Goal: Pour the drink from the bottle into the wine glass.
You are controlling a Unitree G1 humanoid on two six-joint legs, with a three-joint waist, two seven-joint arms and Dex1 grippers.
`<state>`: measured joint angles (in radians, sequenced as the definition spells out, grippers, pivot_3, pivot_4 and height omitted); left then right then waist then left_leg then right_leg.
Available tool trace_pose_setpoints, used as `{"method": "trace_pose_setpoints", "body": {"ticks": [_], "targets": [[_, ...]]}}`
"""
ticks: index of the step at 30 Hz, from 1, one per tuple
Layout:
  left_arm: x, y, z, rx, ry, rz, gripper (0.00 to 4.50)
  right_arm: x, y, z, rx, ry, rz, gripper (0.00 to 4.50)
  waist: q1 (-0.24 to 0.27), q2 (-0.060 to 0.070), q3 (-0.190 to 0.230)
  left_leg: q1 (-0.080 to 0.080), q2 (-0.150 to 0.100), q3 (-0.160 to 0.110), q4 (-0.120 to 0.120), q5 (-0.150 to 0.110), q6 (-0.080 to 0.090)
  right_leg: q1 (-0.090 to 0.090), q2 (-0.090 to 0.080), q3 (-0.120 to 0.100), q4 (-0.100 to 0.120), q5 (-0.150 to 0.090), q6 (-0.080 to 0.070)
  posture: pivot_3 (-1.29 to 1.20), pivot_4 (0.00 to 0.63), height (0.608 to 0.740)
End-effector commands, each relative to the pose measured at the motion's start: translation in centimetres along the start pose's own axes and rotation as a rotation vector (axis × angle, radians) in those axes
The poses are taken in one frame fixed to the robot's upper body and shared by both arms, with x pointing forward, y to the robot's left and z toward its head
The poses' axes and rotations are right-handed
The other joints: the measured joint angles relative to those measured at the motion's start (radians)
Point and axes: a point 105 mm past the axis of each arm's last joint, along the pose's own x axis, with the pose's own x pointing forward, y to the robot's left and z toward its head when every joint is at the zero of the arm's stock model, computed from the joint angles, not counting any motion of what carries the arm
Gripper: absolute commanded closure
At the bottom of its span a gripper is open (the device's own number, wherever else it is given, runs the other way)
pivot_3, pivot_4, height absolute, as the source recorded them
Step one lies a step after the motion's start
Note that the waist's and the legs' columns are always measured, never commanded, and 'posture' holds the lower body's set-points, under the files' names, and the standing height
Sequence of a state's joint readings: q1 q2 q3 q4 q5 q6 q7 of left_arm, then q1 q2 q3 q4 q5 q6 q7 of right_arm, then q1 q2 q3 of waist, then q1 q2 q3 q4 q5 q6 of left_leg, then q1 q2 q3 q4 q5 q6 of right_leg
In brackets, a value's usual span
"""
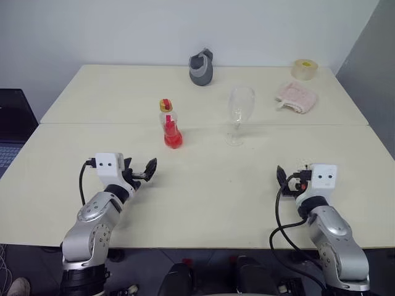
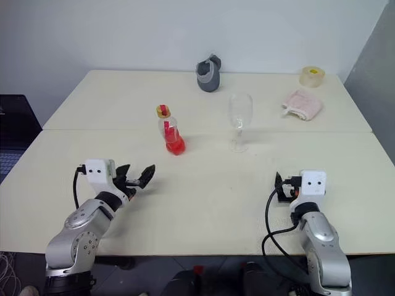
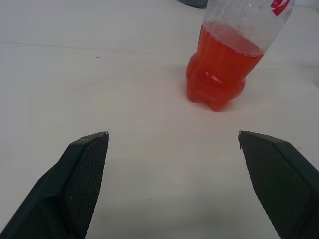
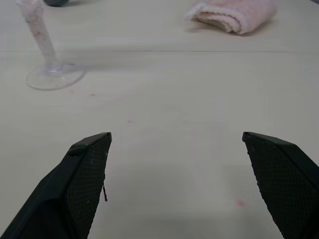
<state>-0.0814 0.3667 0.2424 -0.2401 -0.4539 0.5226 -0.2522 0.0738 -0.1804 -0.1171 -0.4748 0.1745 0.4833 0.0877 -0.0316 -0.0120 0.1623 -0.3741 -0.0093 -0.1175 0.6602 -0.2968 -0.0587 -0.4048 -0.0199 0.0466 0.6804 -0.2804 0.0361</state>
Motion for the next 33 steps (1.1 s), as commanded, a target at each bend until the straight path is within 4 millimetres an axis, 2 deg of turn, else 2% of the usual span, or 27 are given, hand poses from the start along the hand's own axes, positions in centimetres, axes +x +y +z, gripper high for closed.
{"method": "trace_pose_setpoints", "body": {"ticks": [1, 12, 21, 23, 28, 33], "targets": [[0.2, -0.5, 1.9, 0.046, -0.051, -0.027, 0.0, 0.1, 0.2, 1.4, 0.004, -0.062, 0.017, 0.01, 0.0, 0.0, 0.0, 0.0, 0.0, 0.0, 0.0, 0.0, 0.0, 0.0, 0.0, 0.0, 0.0, 0.0, 0.0, 0.0, 0.15, 0.74], [0.0, -0.1, 2.4, 0.072, -0.084, -0.016, 0.0, 0.1, 1.1, 2.0, -0.013, -0.081, 0.085, 0.01, 0.0, 0.0, 0.0, 0.0, 0.0, 0.0, 0.0, 0.0, 0.0, 0.0, 0.0, 0.0, 0.0, 0.0, 0.0, 0.0, 0.15, 0.74], [0.5, -1.7, 2.5, 0.103, -0.089, -0.085, 0.0, 0.3, 1.8, 2.6, -0.021, -0.11, 0.186, 0.01, 0.0, 0.0, 0.0, 0.0, 0.0, 0.0, 0.0, 0.0, 0.0, 0.0, 0.0, 0.0, 0.0, 0.0, 0.0, 0.0, 0.15, 0.74], [0.9, -1.8, 2.6, 0.098, -0.086, -0.096, 0.0, -0.1, 2.7, 2.7, -0.011, -0.109, 0.283, 0.01, 0.0, 0.0, 0.0, 0.0, 0.0, 0.0, 0.0, 0.0, 0.0, 0.0, 0.0, 0.0, 0.0, 0.0, 0.0, 0.0, 0.15, 0.74], [3.3, -2.2, 3.3, 0.14, -0.129, -0.109, 0.0, -2.1, 5.7, 4.1, 0.004, -0.138, 0.682, 0.01, 0.0, 0.0, 0.0, 0.0, -0.001, 0.0, 0.0, -0.001, 0.001, 0.001, 0.0, -0.001, 0.0, 0.0, 0.0, 0.0, 0.15, 0.74], [5.9, -3.2, 3.5, 0.137, -0.166, -0.116, 0.0, -3.4, 7.4, 5.2, 0.011, -0.158, 0.969, 0.01, 0.001, -0.001, 0.0, 0.0, -0.007, -0.002, 0.001, -0.001, 0.001, 0.001, 0.0, -0.002, 0.0, 0.0, 0.0, 0.0, 0.15, 0.74]]}}
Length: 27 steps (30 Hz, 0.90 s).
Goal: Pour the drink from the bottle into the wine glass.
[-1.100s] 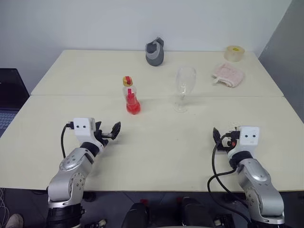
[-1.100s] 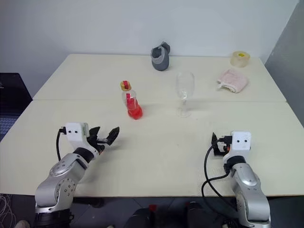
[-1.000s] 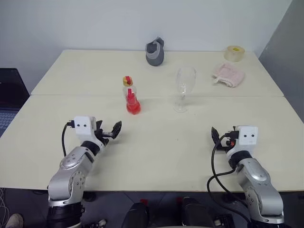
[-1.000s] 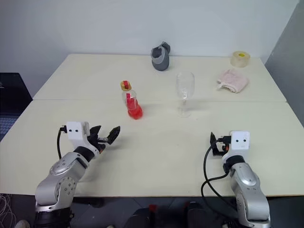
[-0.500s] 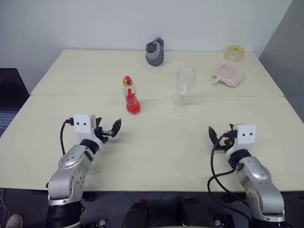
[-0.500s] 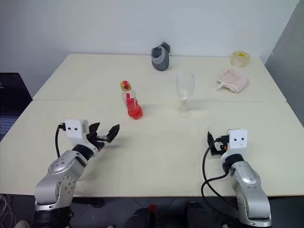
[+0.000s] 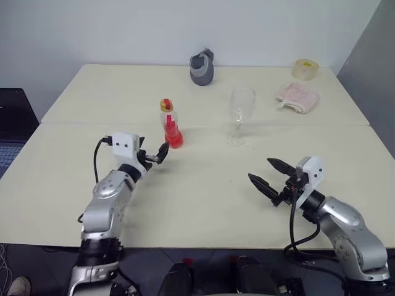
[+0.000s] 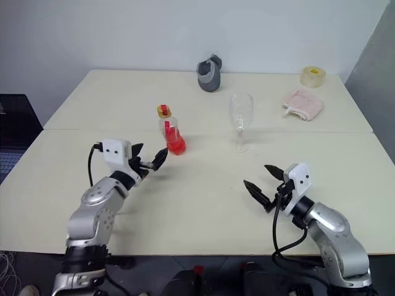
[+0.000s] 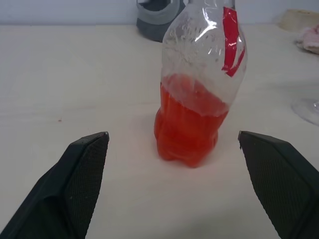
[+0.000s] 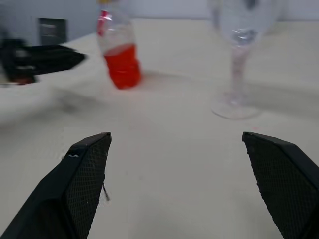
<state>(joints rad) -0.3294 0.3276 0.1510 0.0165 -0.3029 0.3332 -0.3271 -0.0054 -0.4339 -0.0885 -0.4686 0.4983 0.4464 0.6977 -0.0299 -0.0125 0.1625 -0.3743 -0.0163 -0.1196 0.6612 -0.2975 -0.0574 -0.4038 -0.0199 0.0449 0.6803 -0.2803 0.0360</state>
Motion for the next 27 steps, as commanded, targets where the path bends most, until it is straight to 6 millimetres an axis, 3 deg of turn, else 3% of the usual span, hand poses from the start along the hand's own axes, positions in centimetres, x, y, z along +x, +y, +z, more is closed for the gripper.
{"method": "trace_pose_setpoints", "body": {"ticks": [1, 10, 20, 27], "targets": [[1.4, -0.9, 0.8, 0.021, -0.051, -0.026, 0.0, 0.4, 2.0, 1.7, -0.014, -0.064, 0.202, 0.01, -0.001, 0.0, 0.0, 0.0, 0.0, -0.001, 0.0, 0.0, 0.0, 0.0, 0.0, 0.0, 0.0, 0.0, 0.0, 0.0, 0.15, 0.74], [3.3, -1.6, 0.6, 0.008, -0.069, -0.05, 0.0, 1.4, 2.2, 2.0, -0.027, -0.077, 0.236, 0.01, 0.001, -0.001, 0.0, -0.001, -0.001, -0.003, 0.001, 0.001, -0.001, 0.0, -0.001, -0.001, 0.0, 0.0, 0.0, 0.0, 0.15, 0.74], [5.6, -1.6, 1.0, 0.013, -0.096, -0.066, 0.0, 1.1, 3.6, 2.2, -0.004, -0.07, 0.281, 0.01, 0.001, -0.001, 0.0, -0.003, -0.004, -0.006, 0.002, 0.001, -0.002, -0.001, -0.003, -0.003, 0.0, 0.0, 0.0, 0.0, 0.15, 0.74], [7.5, -1.7, 1.4, 0.016, -0.128, -0.057, 0.0, 1.1, 3.2, 2.6, -0.023, -0.073, 0.263, 0.01, 0.001, -0.001, 0.0, -0.003, -0.004, -0.006, 0.002, 0.001, -0.001, -0.001, -0.003, -0.004, 0.0, 0.0, 0.0, 0.0, 0.15, 0.74]]}}
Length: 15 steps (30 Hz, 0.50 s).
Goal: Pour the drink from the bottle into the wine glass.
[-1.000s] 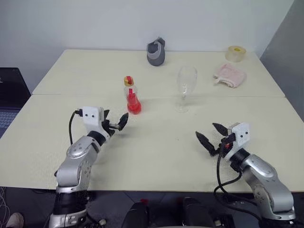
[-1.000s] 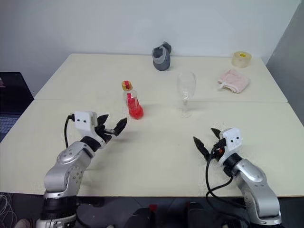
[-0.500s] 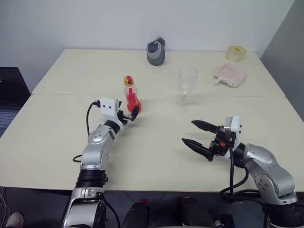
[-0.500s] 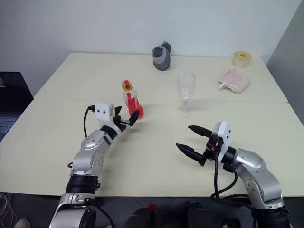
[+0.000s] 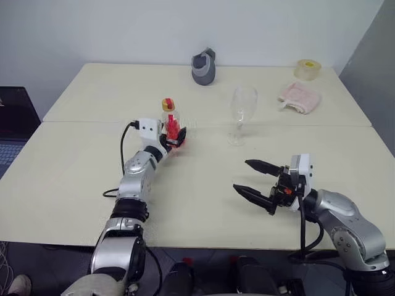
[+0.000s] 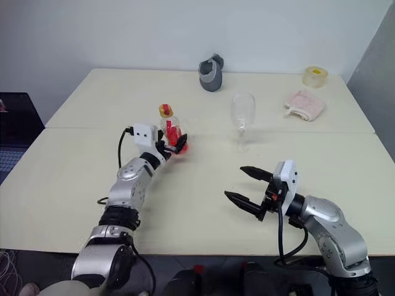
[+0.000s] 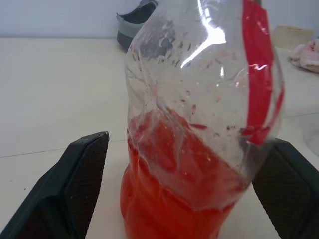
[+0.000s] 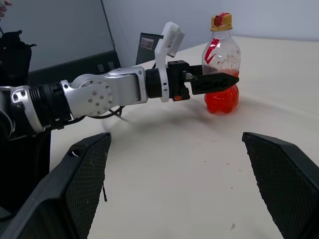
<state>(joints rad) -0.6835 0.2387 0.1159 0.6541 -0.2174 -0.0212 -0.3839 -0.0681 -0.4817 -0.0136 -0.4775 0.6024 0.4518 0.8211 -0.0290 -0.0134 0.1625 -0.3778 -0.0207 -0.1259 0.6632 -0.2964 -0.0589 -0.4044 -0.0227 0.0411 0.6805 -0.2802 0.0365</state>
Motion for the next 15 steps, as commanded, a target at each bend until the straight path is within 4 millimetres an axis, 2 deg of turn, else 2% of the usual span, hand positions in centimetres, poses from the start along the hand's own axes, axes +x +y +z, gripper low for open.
{"method": "trace_pose_setpoints", "body": {"ticks": [1, 6, 9, 15], "targets": [[0.95, -0.11, 1.78, 0.035, -0.077, -0.001, 0.0, 0.1, 0.16, 1.31, -0.044, -0.029, 0.005, 0.01, 0.0, 0.0, 0.0, 0.0, 0.0, 0.0, 0.0, 0.0, 0.0, 0.0, 0.0, 0.0, 0.0, 0.0, 0.0, 0.0, 0.15, 0.74], [1.42, -0.46, 2.07, 0.035, -0.113, -0.015, 0.0, 0.13, 0.27, 1.39, -0.047, -0.032, -0.001, 0.01, -0.001, 0.0, 0.0, 0.0, 0.0, 0.0, 0.0, 0.0, 0.0, 0.0, 0.0, 0.0, 0.0, 0.0, 0.0, 0.0, 0.15, 0.74], [1.3, -0.69, 2.37, 0.037, -0.136, -0.034, 0.55, 0.15, 0.39, 1.36, -0.046, -0.034, -0.001, 0.0, -0.001, 0.0, 0.0, 0.0, 0.0, 0.0, 0.0, 0.0, 0.0, 0.0, 0.0, 0.0, 0.0, 0.0, 0.0, 0.0, 0.15, 0.74], [0.92, -0.21, 2.46, 0.055, -0.141, -0.029, 2.44, 0.46, 0.3, 1.38, -0.051, -0.041, 0.001, 0.0, -0.001, 0.0, 0.0, 0.0, 0.0, 0.0, 0.0, 0.0, 0.0, 0.0, 0.0, 0.0, 0.0, 0.0, 0.0, 0.0, 0.15, 0.74]]}}
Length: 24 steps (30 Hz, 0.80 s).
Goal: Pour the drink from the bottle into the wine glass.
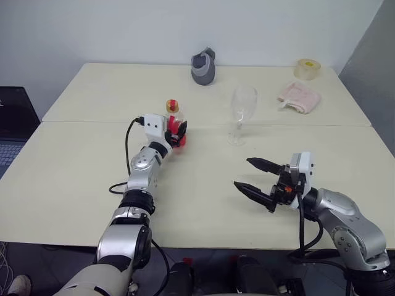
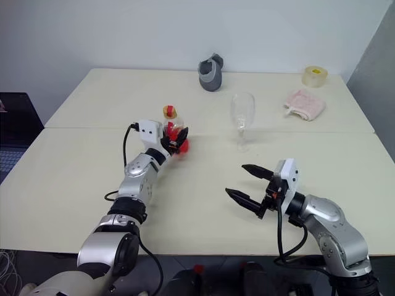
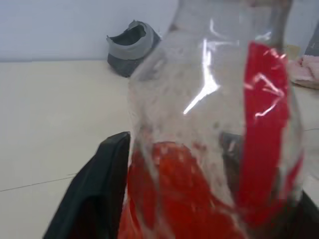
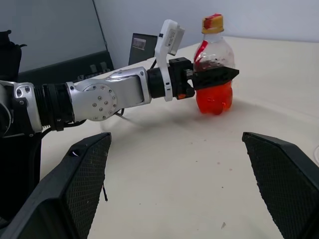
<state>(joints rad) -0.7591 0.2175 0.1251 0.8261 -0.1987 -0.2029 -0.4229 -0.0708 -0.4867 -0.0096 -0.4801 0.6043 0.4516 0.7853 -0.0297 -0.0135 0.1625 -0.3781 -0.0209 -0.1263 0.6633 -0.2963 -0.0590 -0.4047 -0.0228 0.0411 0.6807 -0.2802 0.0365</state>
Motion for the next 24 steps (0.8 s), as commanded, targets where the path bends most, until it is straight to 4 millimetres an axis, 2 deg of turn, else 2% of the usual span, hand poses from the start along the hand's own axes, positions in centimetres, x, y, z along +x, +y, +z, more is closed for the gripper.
{"method": "trace_pose_setpoints", "body": {"ticks": [1, 3, 8, 12, 16, 19, 24], "targets": [[0.0, 0.6, 1.9, 0.032, -0.065, 0.005, 2.73, 0.5, 0.6, 1.4, -0.051, -0.046, 0.032, 0.0, 0.0, 0.0, 0.0, 0.0, 0.0, 0.0, 0.0, 0.0, 0.0, 0.0, 0.0, 0.0, 0.0, 0.0, 0.0, 0.0, 0.15, 0.74], [-0.1, 0.7, 2.1, 0.035, -0.065, 0.003, 3.11, 0.7, 0.4, 1.5, -0.058, -0.049, 0.032, 0.0, -0.002, 0.0, 0.0, 0.0, 0.0, 0.0, 0.0, 0.0, 0.0, 0.0, 0.0, 0.0, 0.0, 0.0, 0.0, 0.0, 0.15, 0.74], [-0.6, -0.3, 2.6, 0.041, -0.051, -0.07, 3.16, 2.1, -0.2, 3.1, -0.072, -0.091, -0.005, 0.0, -0.004, 0.0, 0.0, 0.0, 0.0, -0.001, 0.0, 0.0, -0.001, -0.001, 0.0, 0.0, 0.001, 0.0, 0.0, 0.0, 0.15, 0.74], [-2.1, -4.5, 2.5, 0.044, 0.011, -0.324, 3.16, 5.1, -0.8, 6.1, -0.089, -0.151, -0.043, 0.0, -0.007, 0.0, 0.0, -0.001, 0.0, -0.005, 0.0, 0.001, -0.002, -0.002, 0.0, 0.001, 0.001, 0.0, 0.0, 0.0, 0.15, 0.74], [-3.1, -7.1, 2.6, 0.046, 0.054, -0.469, 3.16, 7.2, -1.6, 6.9, -0.082, -0.156, -0.066, 0.0, -0.001, 0.0, 0.0, -0.001, 0.0, -0.007, 0.0, 0.001, -0.002, -0.002, 0.0, -0.001, 0.0, 0.0, 0.0, 0.0, 0.15, 0.74], [-3.2, -9.2, 3.3, 0.06, 0.05, -0.584, 3.16, 8.5, -1.6, 7.4, -0.08, -0.148, -0.057, 0.0, -0.001, 0.0, 0.0, -0.002, -0.001, -0.007, 0.001, 0.001, -0.002, -0.002, -0.001, -0.001, 0.001, 0.0, 0.0, 0.0, 0.15, 0.74], [-3.3, -11.1, 3.5, 0.086, 0.05, -0.703, 3.16, 9.7, -1.5, 7.9, -0.07, -0.139, -0.052, 0.0, -0.003, 0.0, 0.0, -0.002, -0.001, -0.007, 0.001, 0.001, -0.002, -0.002, -0.001, -0.001, 0.0, 0.0, 0.0, 0.0, 0.15, 0.74]]}}
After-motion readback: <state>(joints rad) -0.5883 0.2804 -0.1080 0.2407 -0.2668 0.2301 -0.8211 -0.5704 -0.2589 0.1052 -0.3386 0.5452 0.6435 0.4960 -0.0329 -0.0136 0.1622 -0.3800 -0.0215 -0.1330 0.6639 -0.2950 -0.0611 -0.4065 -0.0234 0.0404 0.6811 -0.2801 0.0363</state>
